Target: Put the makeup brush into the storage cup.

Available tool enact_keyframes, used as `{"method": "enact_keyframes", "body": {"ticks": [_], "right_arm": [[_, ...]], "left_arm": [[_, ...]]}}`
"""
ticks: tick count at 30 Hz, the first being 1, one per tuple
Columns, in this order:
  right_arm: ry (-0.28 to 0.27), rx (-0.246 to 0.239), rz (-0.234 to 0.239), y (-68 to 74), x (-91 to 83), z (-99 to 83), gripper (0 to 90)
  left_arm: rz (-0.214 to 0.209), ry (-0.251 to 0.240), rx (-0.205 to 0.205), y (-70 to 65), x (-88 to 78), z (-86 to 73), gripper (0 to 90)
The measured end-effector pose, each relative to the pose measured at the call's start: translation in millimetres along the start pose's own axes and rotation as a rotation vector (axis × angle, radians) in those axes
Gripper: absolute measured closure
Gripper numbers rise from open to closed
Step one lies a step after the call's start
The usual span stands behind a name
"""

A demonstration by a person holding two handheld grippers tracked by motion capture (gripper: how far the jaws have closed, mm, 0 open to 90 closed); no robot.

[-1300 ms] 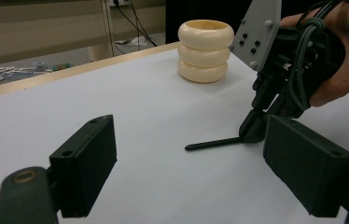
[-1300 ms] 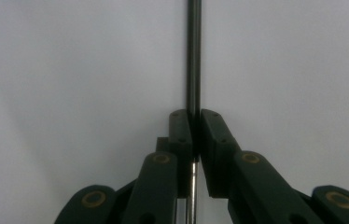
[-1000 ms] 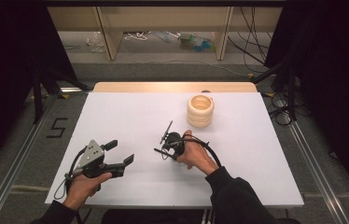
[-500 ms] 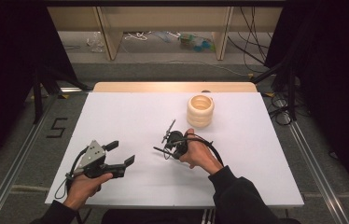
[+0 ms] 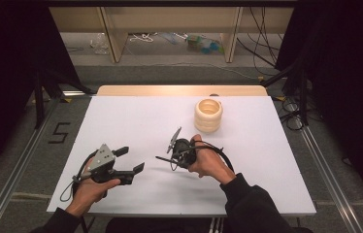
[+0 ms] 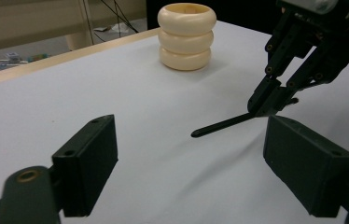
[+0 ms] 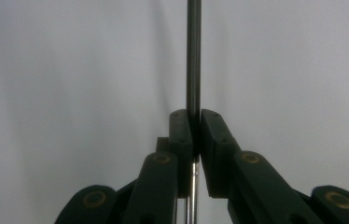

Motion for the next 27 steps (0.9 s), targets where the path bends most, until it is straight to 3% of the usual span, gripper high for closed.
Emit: {"method": "enact_keyframes", "body": {"ticks": [3, 4, 5, 7, 9, 10, 13, 15, 16, 19, 21, 24, 27], "right_arm": [[-0.014, -0.014, 0.004, 4.0, -6.3, -0.9, 84.2], [-0.018, -0.016, 0.002, 4.8, -7.8, -1.4, 84.1], [-0.019, -0.022, -0.001, 7.0, -10.3, -2.7, 84.2], [-0.022, -0.038, 0.003, 9.1, -13.2, -4.1, 84.2], [-0.027, -0.051, 0.003, 12.8, -16.4, -5.7, 84.2], [-0.019, -0.079, -0.005, 13.0, -18.4, -6.5, 84.2], [-0.026, -0.081, 0.005, 18.9, -22.1, -7.3, 84.2], [-0.034, -0.12, 0.012, 22.2, -23.9, -7.8, 84.2], [-0.034, -0.12, 0.012, 22.2, -23.9, -7.8, 84.2], [-0.028, -0.134, 0.013, 28.5, -27.6, -8.9, 84.2], [-0.047, -0.175, 0.024, 28.4, -28.7, -9.5, 84.2], [-0.043, -0.133, 0.039, 34.9, -29.3, -10.0, 84.1], [-0.042, -0.147, 0.05, 36.6, -28.5, -9.6, 84.2]], "left_arm": [[-0.036, 0.039, 0.029, -4.9, 5.0, 1.4, 18.7], [-0.037, 0.067, 0.083, -8.3, 8.4, 1.8, 18.7], [-0.036, 0.079, 0.104, -10.7, 10.3, 1.7, 18.9], [-0.062, 0.101, 0.104, -17.0, 15.7, 1.6, 18.6], [-0.081, 0.128, 0.146, -23.1, 20.5, 2.6, 19.8], [-0.112, 0.154, 0.173, -28.4, 24.2, 3.3, 20.5], [-0.155, 0.176, 0.175, -34.9, 30.3, 4.8, 20.6], [-0.175, 0.191, 0.174, -36.5, 34.8, 5.6, 20.6], [-0.189, 0.2, 0.157, -37.1, 36.9, 5.7, 20.6], [-0.207, 0.224, 0.158, -38.6, 42.5, 5.8, 23.4], [-0.231, 0.236, 0.16, -40.6, 45.3, 6.3, 23.1], [-0.265, 0.271, 0.175, -43.8, 47.7, 7.6, 24.1], [-0.286, 0.298, 0.194, -46.0, 49.5, 7.9, 26.5]]}}
Point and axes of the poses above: each handheld gripper's, and its own axes: x roughly forward along the jaws, z roughly out of its top, y roughly to its left, the point moved 2 cm from there along x, roughly forward along the jaws, and after that the axes turned 6 degrees about -y, right-handed, at the moved point
